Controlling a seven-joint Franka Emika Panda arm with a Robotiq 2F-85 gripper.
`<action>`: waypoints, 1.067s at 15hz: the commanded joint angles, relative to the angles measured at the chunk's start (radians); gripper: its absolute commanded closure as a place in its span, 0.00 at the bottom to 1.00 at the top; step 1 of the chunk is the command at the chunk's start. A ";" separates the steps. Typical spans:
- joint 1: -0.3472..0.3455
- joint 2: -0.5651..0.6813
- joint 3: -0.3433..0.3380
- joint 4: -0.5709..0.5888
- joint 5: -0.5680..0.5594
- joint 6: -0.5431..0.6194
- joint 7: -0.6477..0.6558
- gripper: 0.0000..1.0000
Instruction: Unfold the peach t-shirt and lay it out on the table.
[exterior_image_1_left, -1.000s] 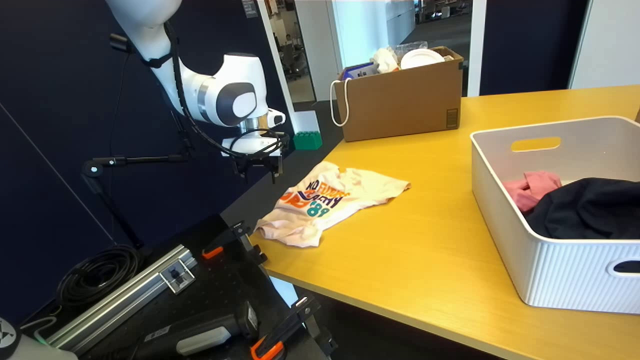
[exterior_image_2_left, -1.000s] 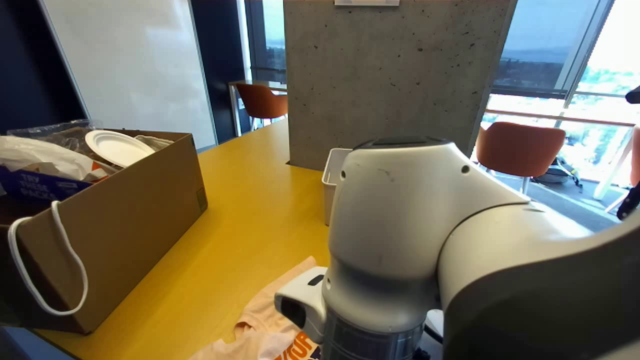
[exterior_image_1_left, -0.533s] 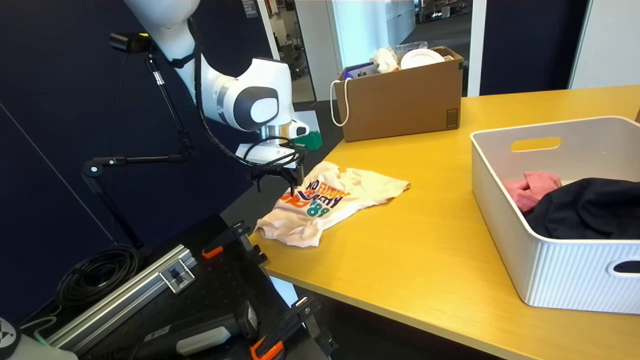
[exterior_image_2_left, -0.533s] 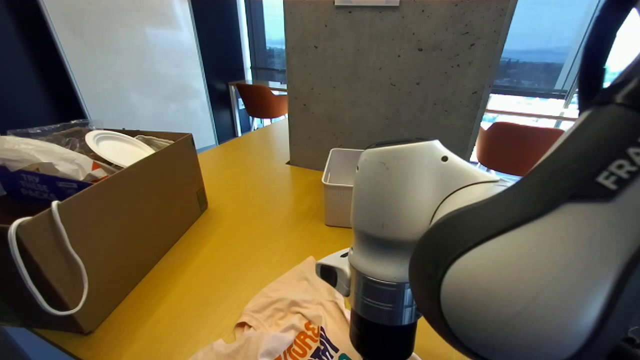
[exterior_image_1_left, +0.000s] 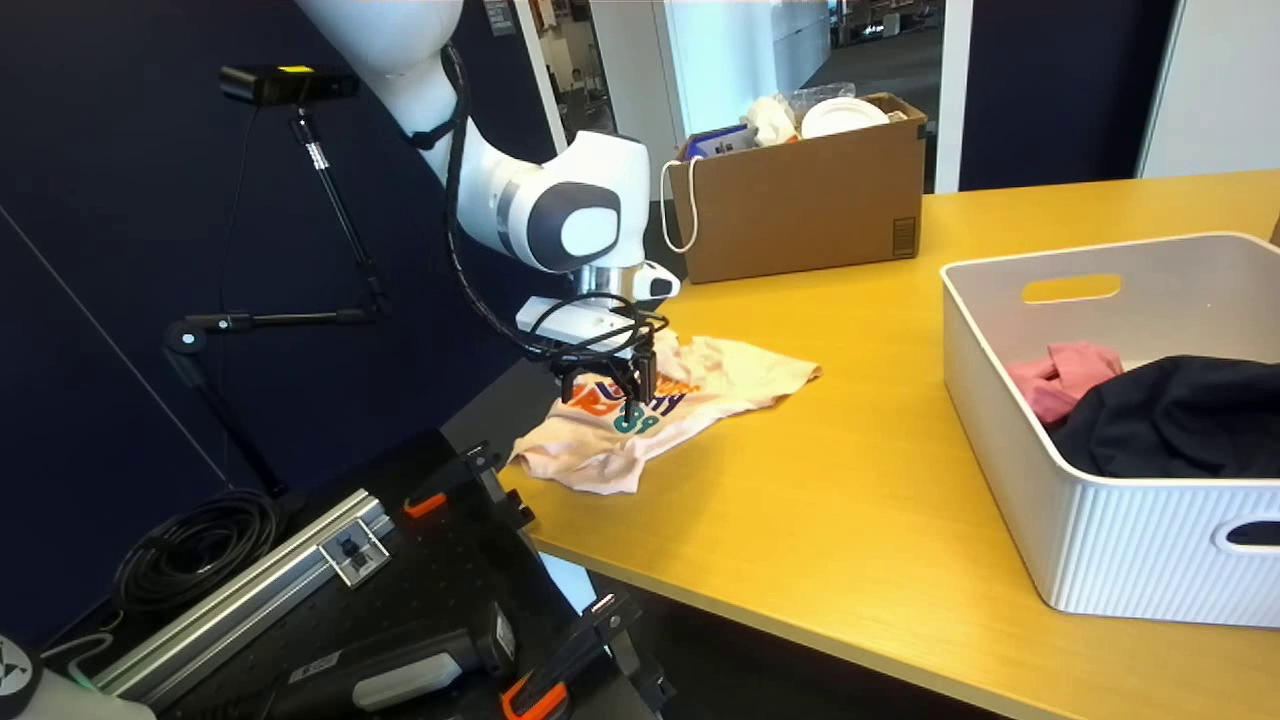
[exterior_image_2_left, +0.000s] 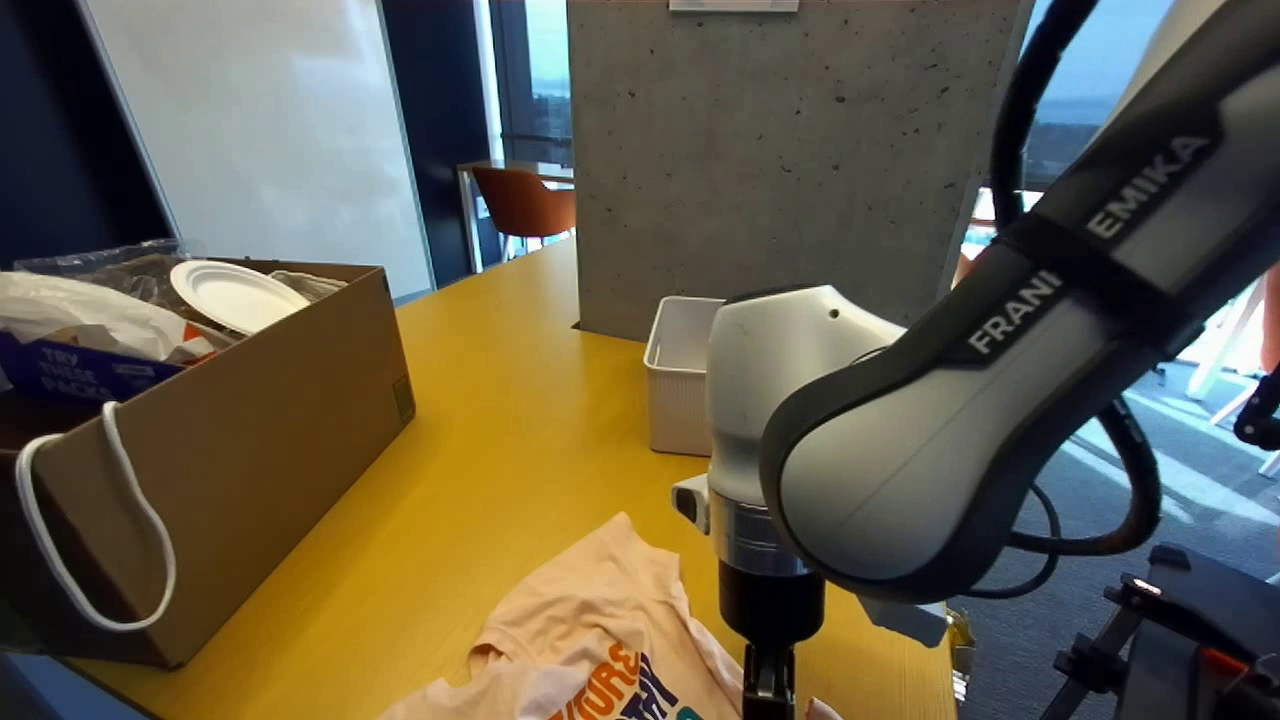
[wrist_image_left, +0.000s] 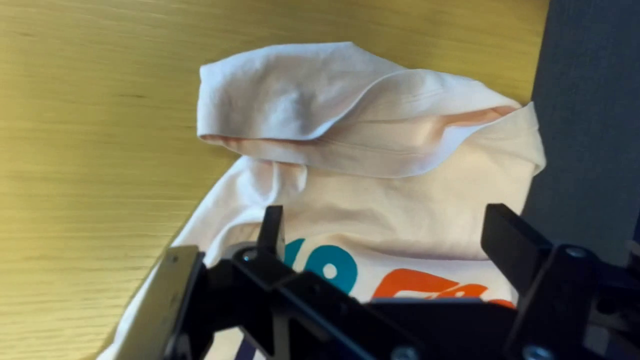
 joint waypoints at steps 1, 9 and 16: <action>0.060 0.108 -0.059 0.160 -0.017 -0.084 0.055 0.00; 0.159 0.248 -0.114 0.349 -0.040 -0.163 0.155 0.00; 0.221 0.252 -0.158 0.329 -0.081 -0.145 0.261 0.00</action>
